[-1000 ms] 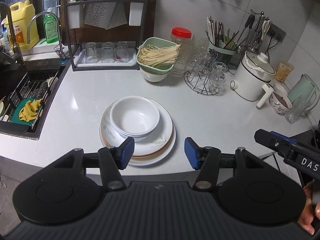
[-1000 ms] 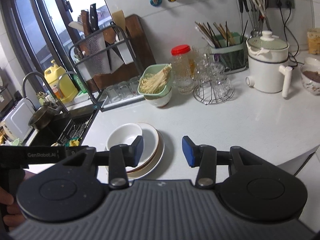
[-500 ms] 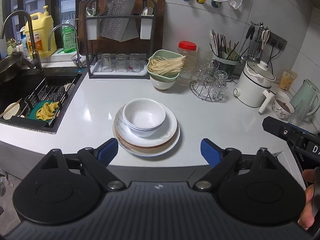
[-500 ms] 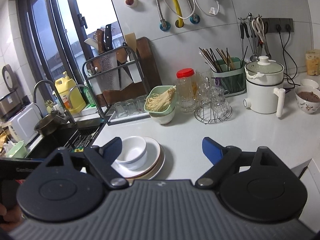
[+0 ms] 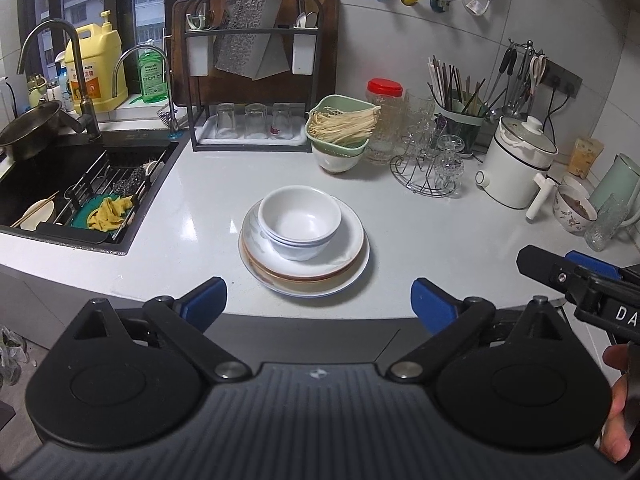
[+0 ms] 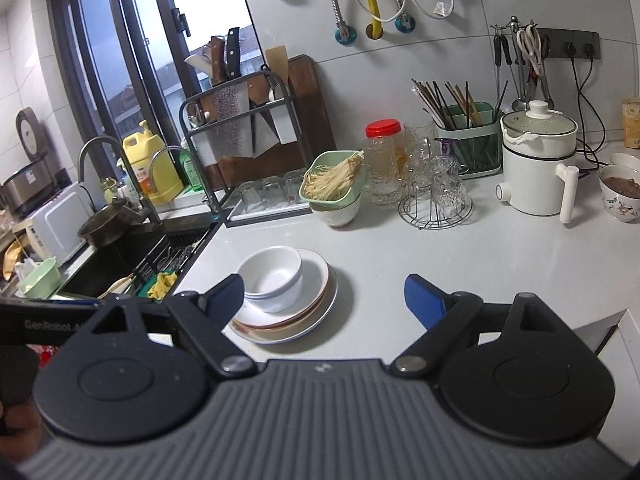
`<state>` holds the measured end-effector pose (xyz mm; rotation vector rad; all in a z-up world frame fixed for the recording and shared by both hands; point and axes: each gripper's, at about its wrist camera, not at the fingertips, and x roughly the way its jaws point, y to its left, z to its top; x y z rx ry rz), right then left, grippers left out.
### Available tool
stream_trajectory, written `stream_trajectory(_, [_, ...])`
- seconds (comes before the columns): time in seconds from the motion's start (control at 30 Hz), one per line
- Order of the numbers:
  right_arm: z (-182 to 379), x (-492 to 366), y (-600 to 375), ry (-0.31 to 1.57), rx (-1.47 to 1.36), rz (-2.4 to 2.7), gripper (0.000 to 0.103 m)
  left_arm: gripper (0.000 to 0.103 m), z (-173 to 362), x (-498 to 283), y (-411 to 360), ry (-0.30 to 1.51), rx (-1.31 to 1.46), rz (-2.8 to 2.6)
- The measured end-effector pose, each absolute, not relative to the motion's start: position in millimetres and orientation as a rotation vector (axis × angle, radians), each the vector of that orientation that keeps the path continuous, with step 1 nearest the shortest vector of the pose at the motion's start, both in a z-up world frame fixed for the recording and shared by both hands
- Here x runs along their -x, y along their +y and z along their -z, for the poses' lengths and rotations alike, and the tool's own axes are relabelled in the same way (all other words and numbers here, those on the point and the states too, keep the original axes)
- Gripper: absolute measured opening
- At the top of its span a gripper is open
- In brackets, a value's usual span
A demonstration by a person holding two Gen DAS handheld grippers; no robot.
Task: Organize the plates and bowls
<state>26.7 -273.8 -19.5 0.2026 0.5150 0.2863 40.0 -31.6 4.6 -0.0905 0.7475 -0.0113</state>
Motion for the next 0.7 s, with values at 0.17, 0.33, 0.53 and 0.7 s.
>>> stream_trajectory(0.17, [22.3, -24.5, -269.2, 0.520, -0.194, -0.295, 0.088, 0.101, -1.1, -37.7, -28.5, 0.763, 0.090, -0.006])
stream_trajectory(0.33, [25.4, -25.5, -265.4, 0.532, -0.195, -0.300, 0.088, 0.101, 3.3, -36.1, -24.8, 0.774, 0.089, -0.009])
stream_trajectory(0.53, [27.2, -25.7, -261.3, 0.539, -0.190, -0.305, 0.088, 0.101, 3.4, -36.1, -20.7, 0.774, 0.090, -0.015])
stream_trajectory(0.7, [29.7, -25.6, -257.9, 0.549, -0.185, -0.313, 0.088, 0.101, 3.3, -36.2, -17.7, 0.777, 0.094, -0.018])
